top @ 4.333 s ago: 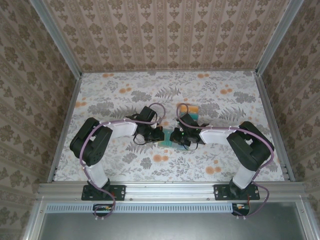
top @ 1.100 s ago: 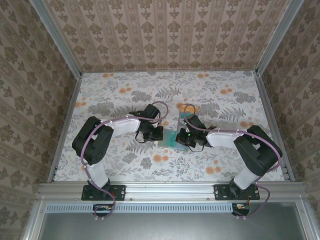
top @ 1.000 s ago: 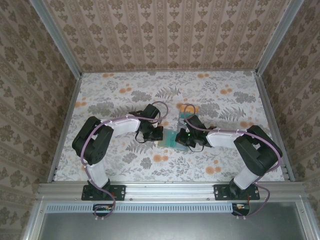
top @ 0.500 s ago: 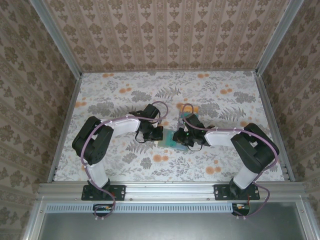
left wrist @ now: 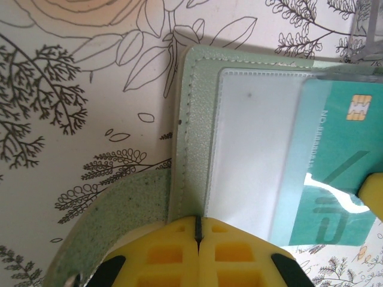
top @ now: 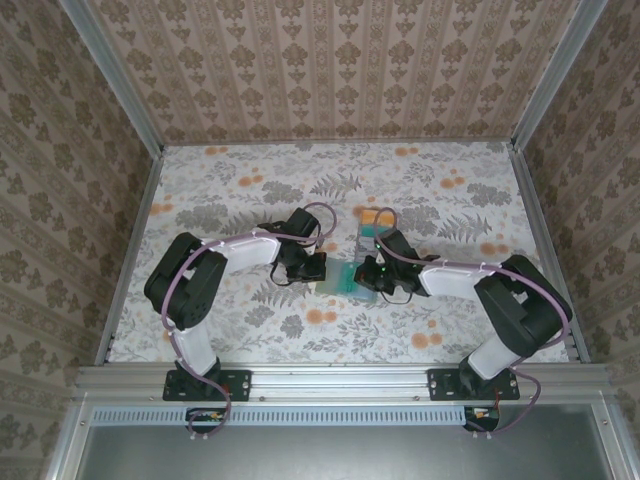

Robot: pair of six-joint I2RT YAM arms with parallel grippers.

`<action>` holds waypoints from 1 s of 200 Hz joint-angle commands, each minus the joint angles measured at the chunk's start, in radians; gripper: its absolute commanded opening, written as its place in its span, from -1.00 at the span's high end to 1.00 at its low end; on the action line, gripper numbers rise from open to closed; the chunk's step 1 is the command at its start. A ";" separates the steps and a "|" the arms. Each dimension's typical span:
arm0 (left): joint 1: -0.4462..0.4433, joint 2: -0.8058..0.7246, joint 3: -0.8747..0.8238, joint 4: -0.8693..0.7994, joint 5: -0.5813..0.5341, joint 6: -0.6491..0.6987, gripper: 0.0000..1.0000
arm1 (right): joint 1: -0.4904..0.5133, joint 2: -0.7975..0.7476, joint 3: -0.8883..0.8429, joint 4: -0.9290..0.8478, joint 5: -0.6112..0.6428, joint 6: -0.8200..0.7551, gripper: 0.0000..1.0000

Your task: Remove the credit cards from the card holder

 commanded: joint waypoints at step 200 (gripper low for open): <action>0.022 -0.190 0.133 -0.123 -0.016 0.010 -0.09 | -0.046 -0.245 0.456 -0.819 0.254 -0.998 1.00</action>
